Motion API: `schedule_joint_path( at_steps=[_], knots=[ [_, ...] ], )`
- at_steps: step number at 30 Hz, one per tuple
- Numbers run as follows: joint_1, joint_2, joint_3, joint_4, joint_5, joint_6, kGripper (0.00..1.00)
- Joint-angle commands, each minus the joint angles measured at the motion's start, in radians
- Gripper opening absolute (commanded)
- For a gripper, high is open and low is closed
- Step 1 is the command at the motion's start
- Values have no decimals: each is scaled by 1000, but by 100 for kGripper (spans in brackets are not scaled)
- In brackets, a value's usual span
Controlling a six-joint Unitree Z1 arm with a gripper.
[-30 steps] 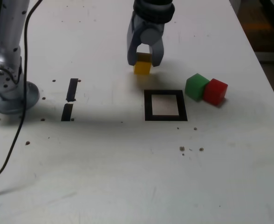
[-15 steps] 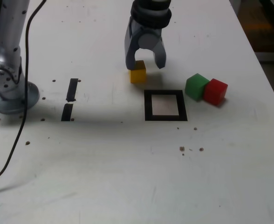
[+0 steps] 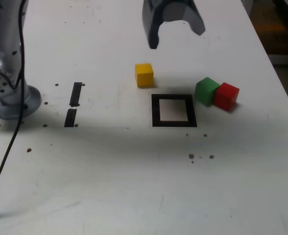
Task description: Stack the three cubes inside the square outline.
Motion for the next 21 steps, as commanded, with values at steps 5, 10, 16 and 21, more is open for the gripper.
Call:
schedule_joint_path(
  at_steps=[5,10,16,21],
  knots=[
    [-129,83,-219,-10,-53,-434,93],
    [-194,188,-375,17,-56,-619,92],
    [-200,267,-357,39,-125,-723,91],
    [-198,275,-289,22,-168,-805,91]
  ],
)
